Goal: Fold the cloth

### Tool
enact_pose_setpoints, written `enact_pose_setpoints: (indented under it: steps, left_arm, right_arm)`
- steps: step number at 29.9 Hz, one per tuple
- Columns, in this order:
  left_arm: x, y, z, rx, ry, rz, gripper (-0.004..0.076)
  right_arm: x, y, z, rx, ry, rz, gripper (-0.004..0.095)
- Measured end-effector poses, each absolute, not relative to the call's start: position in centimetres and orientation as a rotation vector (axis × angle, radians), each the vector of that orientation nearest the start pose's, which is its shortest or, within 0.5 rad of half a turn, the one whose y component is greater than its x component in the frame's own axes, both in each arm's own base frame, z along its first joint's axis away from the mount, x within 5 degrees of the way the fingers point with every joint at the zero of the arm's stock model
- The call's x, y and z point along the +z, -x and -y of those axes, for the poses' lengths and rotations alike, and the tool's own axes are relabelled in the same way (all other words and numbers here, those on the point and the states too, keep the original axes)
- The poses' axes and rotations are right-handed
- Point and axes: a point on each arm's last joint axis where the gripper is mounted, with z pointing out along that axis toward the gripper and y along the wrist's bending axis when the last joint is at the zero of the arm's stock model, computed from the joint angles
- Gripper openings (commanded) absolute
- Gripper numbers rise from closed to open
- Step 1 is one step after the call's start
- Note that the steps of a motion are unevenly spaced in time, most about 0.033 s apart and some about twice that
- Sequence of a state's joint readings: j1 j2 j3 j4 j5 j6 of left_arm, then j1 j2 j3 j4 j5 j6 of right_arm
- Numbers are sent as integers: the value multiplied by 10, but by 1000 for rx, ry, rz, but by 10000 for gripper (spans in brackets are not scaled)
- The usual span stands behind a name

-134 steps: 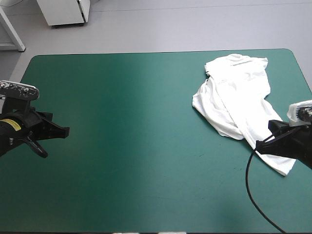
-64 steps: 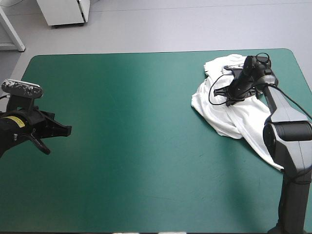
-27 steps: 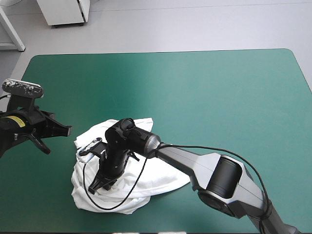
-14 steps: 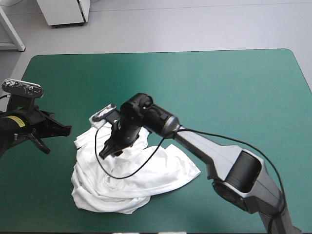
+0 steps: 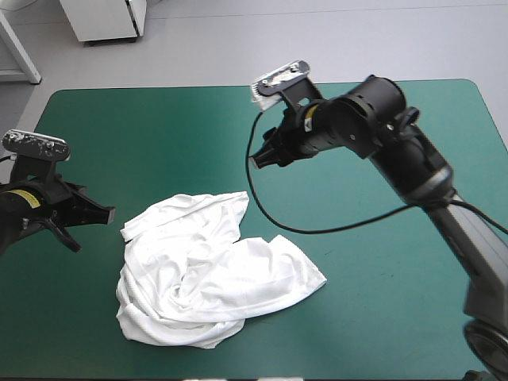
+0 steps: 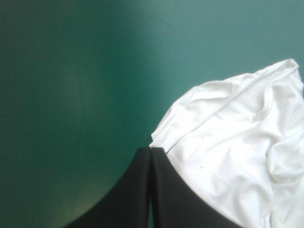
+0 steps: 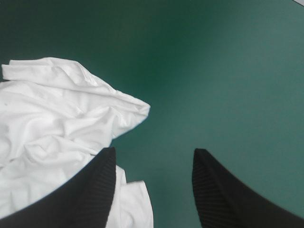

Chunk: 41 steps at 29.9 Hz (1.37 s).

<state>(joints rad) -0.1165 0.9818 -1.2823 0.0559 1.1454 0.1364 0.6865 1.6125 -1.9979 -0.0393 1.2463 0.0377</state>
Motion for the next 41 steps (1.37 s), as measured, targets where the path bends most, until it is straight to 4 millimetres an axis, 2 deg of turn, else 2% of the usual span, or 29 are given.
enact_pose_setpoints:
  steps: [1,4,7,10,11,14,15,24,35,41]
  left_arm:
    - [431,-164,13,98,-296,-2322,-9]
    - [430,-162,9,159,-298,-2347,-4]
    - [429,-164,5,218,-299,-2352,54]
    - [424,-171,5,241,-306,-2391,183]
    - [421,-176,5,242,-310,-2415,254]
    - [408,-194,8,234,-326,-2492,391]
    - [400,-204,10,228,-334,-2530,403]
    - [346,-266,19,186,-331,-2725,398]
    - [272,-320,30,114,-339,-2904,386]
    - [244,-334,11,62,-198,-2987,342]
  right_arm:
    - [473,-248,-196,281,737,-2254,466]
    - [451,-229,-175,203,718,-2337,464]
    - [431,-210,-158,181,689,-2413,460]
    - [419,-198,-149,192,646,-2468,444]
    - [416,-195,-148,197,638,-2480,434]
    - [414,-191,-147,223,624,-2494,398]
    - [414,-191,-147,233,622,-2498,392]
    - [413,-191,-148,241,621,-2502,389]
    - [413,-191,-147,235,621,-2501,389]
    - [413,-191,-147,235,621,-2501,389]
